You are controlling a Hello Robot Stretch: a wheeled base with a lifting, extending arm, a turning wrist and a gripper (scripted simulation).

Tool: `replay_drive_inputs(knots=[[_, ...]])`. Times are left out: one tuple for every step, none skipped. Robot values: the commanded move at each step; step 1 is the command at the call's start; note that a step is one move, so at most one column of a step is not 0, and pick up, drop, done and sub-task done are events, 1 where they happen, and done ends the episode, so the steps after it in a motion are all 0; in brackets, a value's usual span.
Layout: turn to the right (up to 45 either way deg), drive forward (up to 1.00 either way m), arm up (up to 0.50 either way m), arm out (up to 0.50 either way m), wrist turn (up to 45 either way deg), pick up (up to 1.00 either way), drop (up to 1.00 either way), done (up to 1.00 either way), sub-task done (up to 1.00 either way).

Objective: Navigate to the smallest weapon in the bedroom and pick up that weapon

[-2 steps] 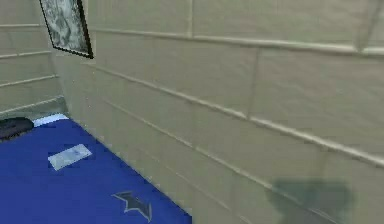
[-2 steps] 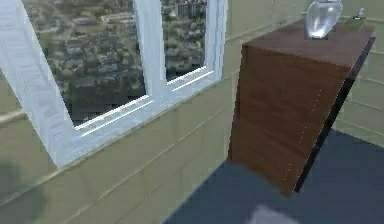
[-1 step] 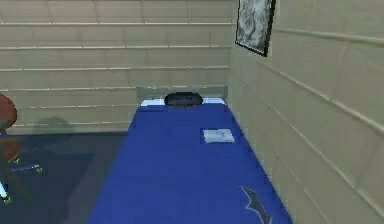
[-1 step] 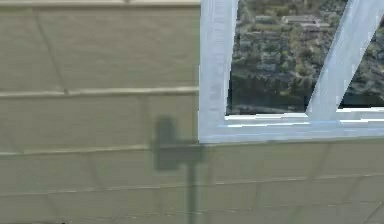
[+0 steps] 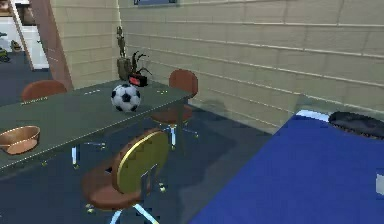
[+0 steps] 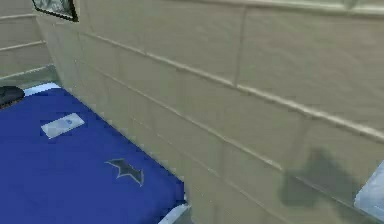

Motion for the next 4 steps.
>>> replay_drive_inputs(knots=[[-21.0, 0.0, 0.0, 0.0, 0.0, 0.0, 0.0, 0.0, 0.0], [0.0, 0.0, 0.5, 0.0, 0.0, 0.0, 0.0, 0.0, 0.0], [0.0, 0.0, 0.12, 0.0, 0.0, 0.0, 0.0, 0.0, 0.0], [0.0, 0.0, 0.0, 0.4, 0.0, 0.0, 0.0, 0.0, 0.0]])
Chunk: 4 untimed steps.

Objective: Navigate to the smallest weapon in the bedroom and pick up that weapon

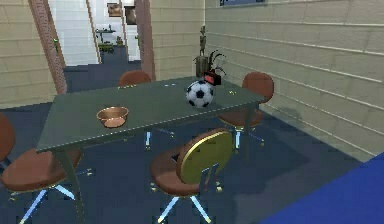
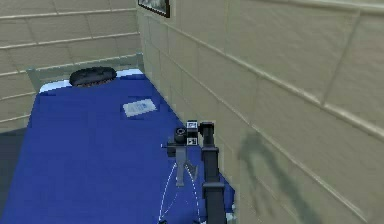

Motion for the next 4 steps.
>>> replay_drive_inputs(knots=[[0.0, 0.0, 0.0, 0.0, 45.0, 0.0, 0.0, 0.0, 0.0], [0.0, 0.0, 0.0, 0.0, 45.0, 0.0, 0.0, 0.0, 0.0], [0.0, 0.0, 0.0, 0.0, 45.0, 0.0, 0.0, 0.0, 0.0], [0.0, 0.0, 0.0, 0.0, 45.0, 0.0, 0.0, 0.0, 0.0]])
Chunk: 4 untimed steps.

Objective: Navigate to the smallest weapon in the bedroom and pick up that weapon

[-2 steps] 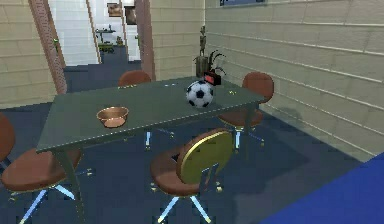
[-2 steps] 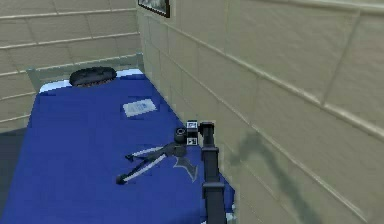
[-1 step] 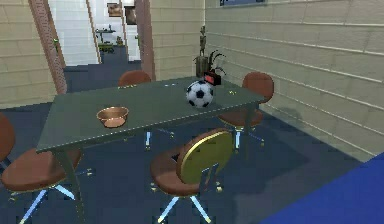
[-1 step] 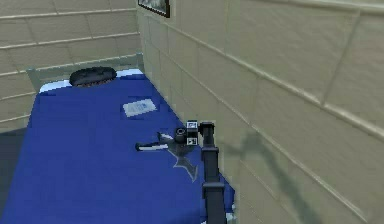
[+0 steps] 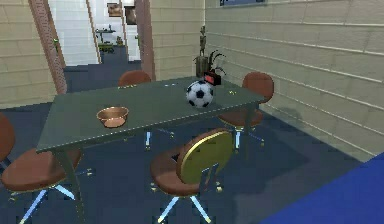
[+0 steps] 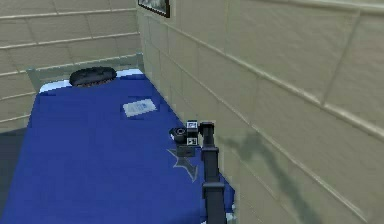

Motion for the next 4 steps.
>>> replay_drive_inputs(knots=[[0.0, 0.0, 0.0, 0.0, 9.0, 0.0, 0.0, 0.0, 0.0], [0.0, 0.0, -0.3, 0.0, 0.0, 0.0, 0.0, 0.0, 0.0], [0.0, 0.0, 0.0, 0.0, 0.0, 1.0, 0.0, 0.0, 0.0], [0.0, 0.0, 0.1, 0.0, 0.0, 0.0, 0.0, 0.0, 0.0]])
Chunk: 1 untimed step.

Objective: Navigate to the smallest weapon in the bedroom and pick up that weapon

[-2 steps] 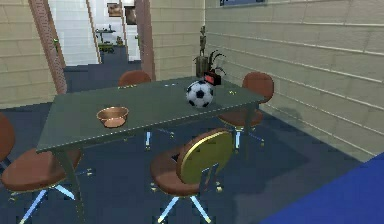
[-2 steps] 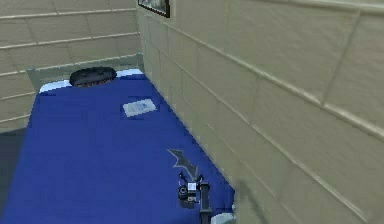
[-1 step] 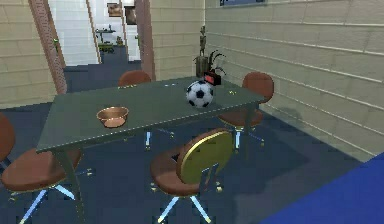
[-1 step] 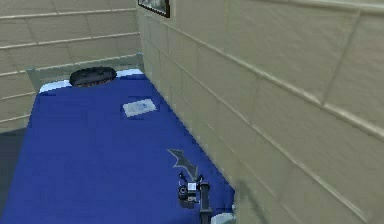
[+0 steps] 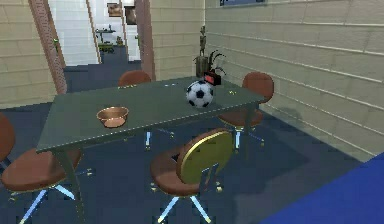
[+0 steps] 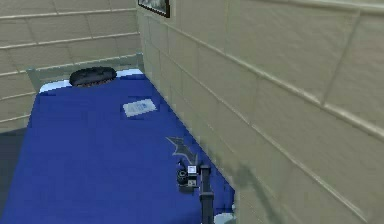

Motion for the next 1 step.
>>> replay_drive_inputs(knots=[[0.0, 0.0, 0.0, 0.0, 0.0, 0.0, 0.0, 1.0, 0.0]])
